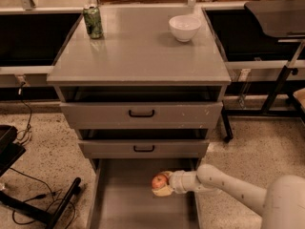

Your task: Place apple into bottom drawer

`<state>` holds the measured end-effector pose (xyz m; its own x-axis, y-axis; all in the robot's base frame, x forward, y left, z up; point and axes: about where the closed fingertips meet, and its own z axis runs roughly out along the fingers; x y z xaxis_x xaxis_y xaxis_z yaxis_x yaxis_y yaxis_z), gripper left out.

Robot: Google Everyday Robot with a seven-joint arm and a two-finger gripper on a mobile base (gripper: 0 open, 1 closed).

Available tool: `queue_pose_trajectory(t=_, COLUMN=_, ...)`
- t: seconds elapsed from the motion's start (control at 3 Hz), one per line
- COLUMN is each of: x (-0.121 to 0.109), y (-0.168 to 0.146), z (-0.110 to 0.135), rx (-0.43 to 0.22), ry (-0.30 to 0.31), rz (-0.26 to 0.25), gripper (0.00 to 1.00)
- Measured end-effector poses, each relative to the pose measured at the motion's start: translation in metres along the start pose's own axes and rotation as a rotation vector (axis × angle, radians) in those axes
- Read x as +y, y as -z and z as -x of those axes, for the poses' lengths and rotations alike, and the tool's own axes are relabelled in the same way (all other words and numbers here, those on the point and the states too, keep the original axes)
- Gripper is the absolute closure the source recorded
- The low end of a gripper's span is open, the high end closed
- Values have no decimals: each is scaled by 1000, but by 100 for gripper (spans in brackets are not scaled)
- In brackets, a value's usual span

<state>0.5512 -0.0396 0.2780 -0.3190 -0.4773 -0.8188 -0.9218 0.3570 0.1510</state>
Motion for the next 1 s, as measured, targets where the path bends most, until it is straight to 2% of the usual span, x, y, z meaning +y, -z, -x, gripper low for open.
queue_pose_trajectory(t=0.33, x=10, y=-65, z=-27, rx=-27, ry=-5, rz=112, gripper=100)
queue_pose_trajectory(t=0.67, x=20, y=-126, z=-59, rx=-52, ry=25, rz=180, gripper=100)
queue_pose_trajectory(t=1.0, x=28, y=-162, z=-74, rx=-65, ry=63, rz=203, gripper=100)
